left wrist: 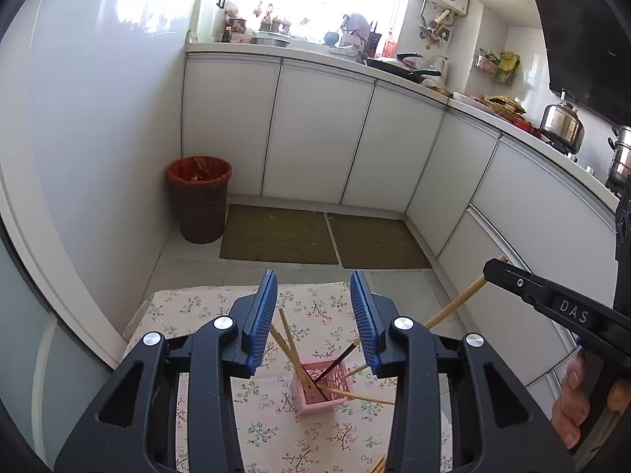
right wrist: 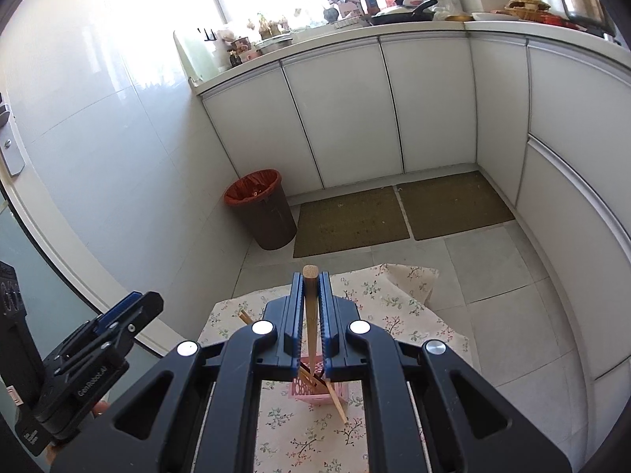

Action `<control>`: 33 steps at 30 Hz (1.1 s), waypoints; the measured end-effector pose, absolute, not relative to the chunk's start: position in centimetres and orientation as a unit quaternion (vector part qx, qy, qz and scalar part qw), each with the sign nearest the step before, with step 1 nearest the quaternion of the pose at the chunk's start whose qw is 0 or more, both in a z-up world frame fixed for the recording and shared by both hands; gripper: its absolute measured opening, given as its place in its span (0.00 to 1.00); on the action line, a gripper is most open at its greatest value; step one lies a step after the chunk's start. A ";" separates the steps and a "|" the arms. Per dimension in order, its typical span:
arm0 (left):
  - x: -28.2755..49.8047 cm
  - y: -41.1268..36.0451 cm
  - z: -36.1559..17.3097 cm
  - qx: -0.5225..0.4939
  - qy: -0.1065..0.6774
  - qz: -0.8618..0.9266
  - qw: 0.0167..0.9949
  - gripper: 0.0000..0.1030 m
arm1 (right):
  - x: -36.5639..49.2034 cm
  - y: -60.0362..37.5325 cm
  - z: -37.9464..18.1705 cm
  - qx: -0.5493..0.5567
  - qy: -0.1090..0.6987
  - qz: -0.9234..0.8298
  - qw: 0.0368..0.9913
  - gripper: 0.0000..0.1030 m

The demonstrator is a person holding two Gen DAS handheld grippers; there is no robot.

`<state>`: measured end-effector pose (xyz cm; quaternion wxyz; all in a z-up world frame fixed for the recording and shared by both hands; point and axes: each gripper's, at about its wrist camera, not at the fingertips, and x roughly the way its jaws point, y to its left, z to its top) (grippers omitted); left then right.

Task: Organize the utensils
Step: 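Carry both bamboo chopsticks over the pink basket and open both tools to drop them in, then withdraw both open tools and move them back toward the bamboo chopsticks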

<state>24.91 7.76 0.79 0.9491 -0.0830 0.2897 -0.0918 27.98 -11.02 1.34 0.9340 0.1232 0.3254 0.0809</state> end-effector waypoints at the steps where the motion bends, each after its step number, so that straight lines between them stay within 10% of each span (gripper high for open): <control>1: 25.0 8.0 0.7 -0.084 0.291 -0.090 0.949 0.36 | 28.3 -10.8 1.0 0.122 0.328 0.081 0.933 0.08; 19: 22.5 6.5 -0.3 -0.059 0.304 -0.091 0.946 0.55 | 25.3 -11.4 0.7 0.099 0.313 0.039 0.944 0.24; 33: 19.1 4.6 -3.4 -0.063 0.335 -0.095 0.935 0.80 | 18.8 -13.9 -2.1 0.095 0.313 -0.019 0.945 0.67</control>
